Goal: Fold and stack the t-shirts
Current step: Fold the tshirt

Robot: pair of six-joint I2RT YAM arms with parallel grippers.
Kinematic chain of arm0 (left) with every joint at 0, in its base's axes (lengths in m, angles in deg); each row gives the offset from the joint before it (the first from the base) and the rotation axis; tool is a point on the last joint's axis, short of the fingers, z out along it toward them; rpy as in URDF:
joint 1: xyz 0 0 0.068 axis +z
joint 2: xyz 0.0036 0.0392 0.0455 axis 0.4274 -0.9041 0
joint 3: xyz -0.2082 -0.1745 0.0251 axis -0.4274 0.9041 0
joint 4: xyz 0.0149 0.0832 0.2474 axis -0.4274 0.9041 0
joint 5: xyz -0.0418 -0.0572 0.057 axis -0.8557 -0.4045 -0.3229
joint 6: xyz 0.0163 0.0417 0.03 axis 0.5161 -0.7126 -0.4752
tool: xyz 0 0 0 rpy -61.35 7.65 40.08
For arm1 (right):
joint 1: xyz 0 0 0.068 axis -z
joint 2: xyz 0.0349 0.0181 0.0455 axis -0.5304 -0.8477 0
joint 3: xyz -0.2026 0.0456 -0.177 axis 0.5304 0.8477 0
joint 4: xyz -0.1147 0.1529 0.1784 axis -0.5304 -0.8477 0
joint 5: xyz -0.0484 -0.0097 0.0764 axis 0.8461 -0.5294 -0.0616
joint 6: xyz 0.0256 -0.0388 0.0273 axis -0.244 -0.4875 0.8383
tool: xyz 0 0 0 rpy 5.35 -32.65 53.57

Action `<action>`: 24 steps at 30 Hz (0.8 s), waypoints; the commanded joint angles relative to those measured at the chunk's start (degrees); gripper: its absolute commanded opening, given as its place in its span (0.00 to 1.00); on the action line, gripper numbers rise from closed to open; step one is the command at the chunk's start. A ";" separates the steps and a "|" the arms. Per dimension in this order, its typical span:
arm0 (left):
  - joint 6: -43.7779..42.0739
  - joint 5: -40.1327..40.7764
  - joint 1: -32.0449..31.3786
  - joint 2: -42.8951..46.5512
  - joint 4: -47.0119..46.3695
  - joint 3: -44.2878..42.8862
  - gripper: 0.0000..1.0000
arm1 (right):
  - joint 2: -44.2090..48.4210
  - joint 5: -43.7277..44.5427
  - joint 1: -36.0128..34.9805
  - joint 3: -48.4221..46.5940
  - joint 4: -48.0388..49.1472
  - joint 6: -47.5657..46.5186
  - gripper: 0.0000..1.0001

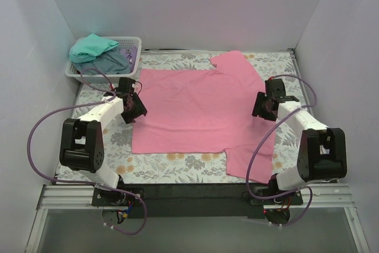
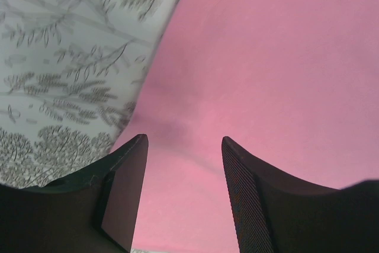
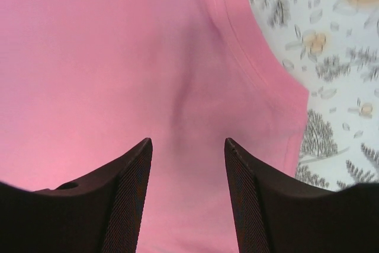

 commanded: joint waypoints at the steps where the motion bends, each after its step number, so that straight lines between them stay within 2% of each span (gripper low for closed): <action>1: -0.97 1.38 0.38 -1.76 0.06 -7.44 0.52 | -2.05 -1.29 -0.68 -6.99 2.72 -1.95 0.59; 11: -3.00 2.87 -0.14 -18.46 -2.75 -21.59 0.52 | -15.15 -0.67 -0.68 -15.17 6.24 -4.76 0.59; 24: -3.44 8.67 -0.41 -32.26 -3.20 -30.29 0.52 | -27.10 2.84 0.20 -20.18 6.77 -6.78 0.60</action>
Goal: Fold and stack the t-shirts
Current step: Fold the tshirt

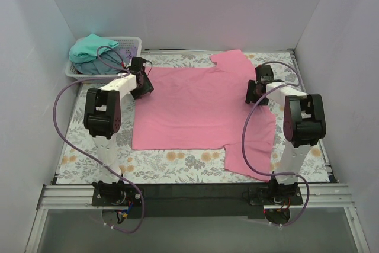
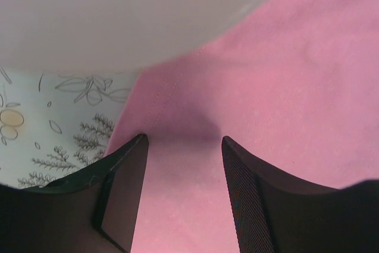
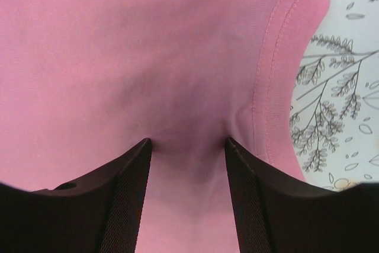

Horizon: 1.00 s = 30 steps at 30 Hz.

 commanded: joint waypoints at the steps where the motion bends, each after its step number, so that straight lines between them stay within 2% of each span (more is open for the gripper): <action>1: -0.40 3.69 0.18 -5.03 0.80 -1.91 0.52 | -3.96 2.28 0.92 -2.52 1.15 -1.23 0.60; 9: -1.01 4.66 0.01 -9.61 3.70 -12.28 0.52 | -5.73 1.14 1.97 -9.11 -0.60 -1.58 0.61; 12: -2.07 6.06 -1.31 -6.46 4.84 -13.52 0.54 | -1.79 0.34 1.89 -10.09 -2.45 -1.85 0.63; 16: -3.12 8.96 -4.29 3.27 6.43 -10.72 0.55 | 6.04 -0.01 1.89 -7.63 -4.55 -1.76 0.64; 19: -1.81 9.84 -6.75 9.61 7.92 -4.31 0.56 | 13.07 -0.01 1.97 -3.68 -7.01 -1.06 0.65; 23: 1.88 9.32 -8.25 23.21 10.38 7.46 0.56 | 22.21 -0.71 1.45 4.13 -9.04 0.79 0.65; 26: 5.48 8.45 -8.43 32.53 12.40 20.79 0.56 | 31.86 -1.24 0.31 12.21 -9.75 2.28 0.64; 30: 8.21 7.82 -8.61 42.21 14.86 29.61 0.54 | 39.26 -3.52 -1.19 17.84 -11.41 2.64 0.64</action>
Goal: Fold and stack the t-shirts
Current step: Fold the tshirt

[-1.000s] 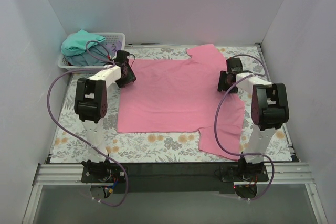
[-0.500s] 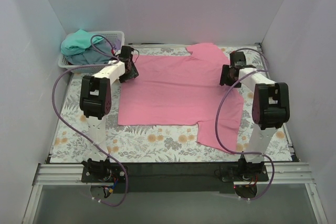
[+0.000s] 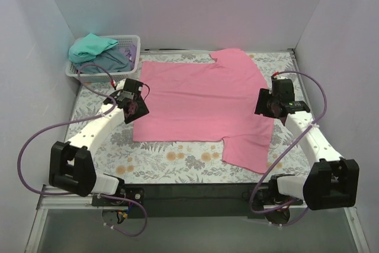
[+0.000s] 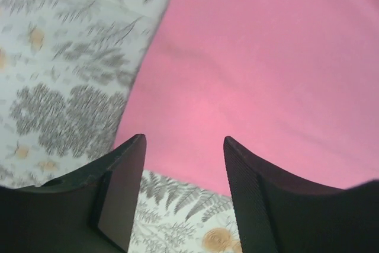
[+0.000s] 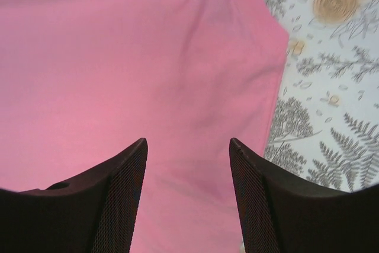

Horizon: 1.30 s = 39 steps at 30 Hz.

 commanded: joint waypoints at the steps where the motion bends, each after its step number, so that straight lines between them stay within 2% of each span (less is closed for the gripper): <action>1: 4.75 0.74 0.20 6.39 4.25 9.46 0.51 | 5.09 -2.95 -1.69 3.94 -3.41 1.21 0.64; 7: 8.02 -0.49 0.29 11.07 3.29 17.32 0.47 | 12.04 -3.84 -2.75 10.35 -4.21 1.30 0.64; 15: 8.81 3.91 0.38 6.94 0.65 18.47 0.38 | 14.33 -4.45 -2.75 12.64 -4.48 0.60 0.64; 22: 8.37 3.47 0.38 3.34 -0.14 19.35 0.38 | 14.33 -4.10 -2.75 12.65 -4.48 0.51 0.64; 29: 8.02 4.26 0.29 0.26 -1.38 19.88 0.41 | 13.63 -4.54 -2.75 12.91 -4.48 0.51 0.64; 39: 7.67 4.61 0.38 3.60 -0.76 18.65 0.42 | 13.45 -2.87 -2.75 13.35 -4.39 -0.01 0.64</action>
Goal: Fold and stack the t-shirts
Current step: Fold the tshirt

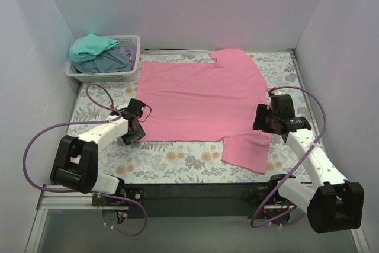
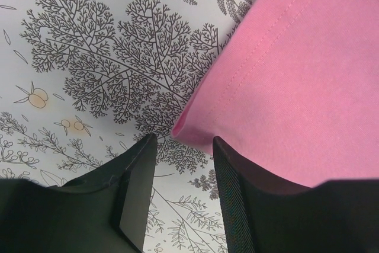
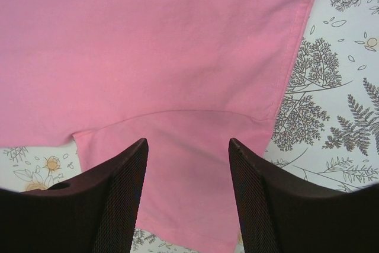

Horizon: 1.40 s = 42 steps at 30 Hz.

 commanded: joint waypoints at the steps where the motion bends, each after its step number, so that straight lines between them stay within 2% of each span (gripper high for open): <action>1: -0.35 1.97 0.22 2.29 -0.35 -0.57 0.42 | 0.33 1.21 -0.21 0.82 0.29 -0.50 0.64; 10: -1.06 0.56 1.01 0.88 -1.66 1.36 0.41 | -0.28 3.68 -0.21 1.18 -0.33 -0.32 0.64; 16: -1.41 -1.02 1.10 -1.14 -2.90 2.16 0.36 | -2.47 9.12 -0.21 0.30 -1.29 0.47 0.64; 26: -1.59 -1.81 1.19 -2.20 -2.72 2.07 0.20 | -7.48 16.32 0.75 -1.55 -1.64 2.67 0.64; 30: -1.67 -2.16 1.19 -1.76 -2.46 2.25 0.05 | -9.06 17.39 2.42 -1.81 -1.64 2.67 0.63; 31: -1.67 -2.08 1.19 -1.76 -2.54 2.33 0.01 | -9.68 17.39 3.64 -1.90 -1.64 2.58 0.62; 36: -2.11 -2.52 1.19 -1.49 -2.28 1.98 0.00 | -12.05 14.85 8.56 -0.85 0.28 2.40 0.59; 42: -2.20 -2.43 1.19 -0.27 -2.19 1.89 0.00 | -14.51 4.57 11.83 -0.23 4.51 2.40 0.51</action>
